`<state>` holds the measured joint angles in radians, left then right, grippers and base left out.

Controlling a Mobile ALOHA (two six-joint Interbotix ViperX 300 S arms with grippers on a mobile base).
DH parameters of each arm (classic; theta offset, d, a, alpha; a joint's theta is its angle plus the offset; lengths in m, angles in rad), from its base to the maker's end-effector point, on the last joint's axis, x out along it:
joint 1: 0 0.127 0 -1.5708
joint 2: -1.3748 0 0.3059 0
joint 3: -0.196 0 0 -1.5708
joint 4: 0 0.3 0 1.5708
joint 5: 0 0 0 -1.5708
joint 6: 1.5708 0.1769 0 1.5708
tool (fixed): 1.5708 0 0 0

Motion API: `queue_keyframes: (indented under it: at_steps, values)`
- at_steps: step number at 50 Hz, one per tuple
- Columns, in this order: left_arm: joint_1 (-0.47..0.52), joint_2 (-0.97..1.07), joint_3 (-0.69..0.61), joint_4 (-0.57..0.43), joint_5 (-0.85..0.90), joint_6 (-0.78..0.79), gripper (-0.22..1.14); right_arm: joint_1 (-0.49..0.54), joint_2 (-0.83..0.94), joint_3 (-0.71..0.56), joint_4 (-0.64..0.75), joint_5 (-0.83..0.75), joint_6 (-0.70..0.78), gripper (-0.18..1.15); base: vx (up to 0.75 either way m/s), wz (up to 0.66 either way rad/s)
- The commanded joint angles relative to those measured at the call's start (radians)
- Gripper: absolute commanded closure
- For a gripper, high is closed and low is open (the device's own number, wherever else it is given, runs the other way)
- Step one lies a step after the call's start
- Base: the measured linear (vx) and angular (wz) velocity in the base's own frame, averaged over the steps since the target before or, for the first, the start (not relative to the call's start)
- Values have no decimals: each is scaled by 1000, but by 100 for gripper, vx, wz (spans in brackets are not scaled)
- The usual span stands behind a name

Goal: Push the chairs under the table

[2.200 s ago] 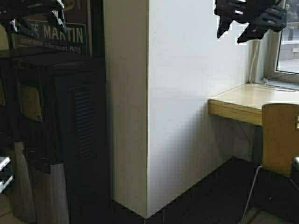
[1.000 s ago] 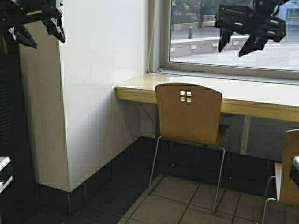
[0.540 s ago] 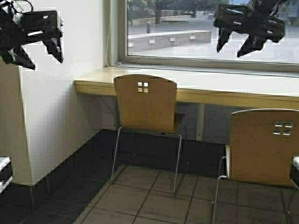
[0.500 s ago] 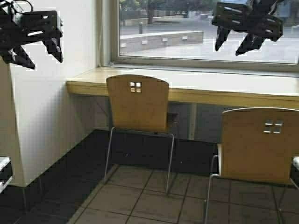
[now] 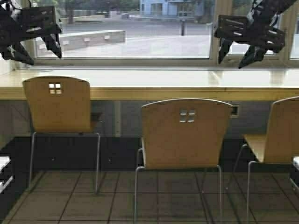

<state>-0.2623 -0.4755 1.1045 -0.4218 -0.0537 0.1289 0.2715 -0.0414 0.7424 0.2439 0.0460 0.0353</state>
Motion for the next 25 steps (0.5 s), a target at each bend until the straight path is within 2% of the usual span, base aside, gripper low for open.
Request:
queue_keyframes:
  at_steps: [1,12,25]
  values:
    - [3,-3,-15,-5,11,-5,-3,0,21,-14,46,-5,0,9,-2,-48]
    - [3,0,-28,-23,18,-23,-3,2,20,11,81,-21,2,9,2,-35]
    - [3,69,-84,-43,20,-77,-3,2,51,41,287,-127,2,9,10,-14]
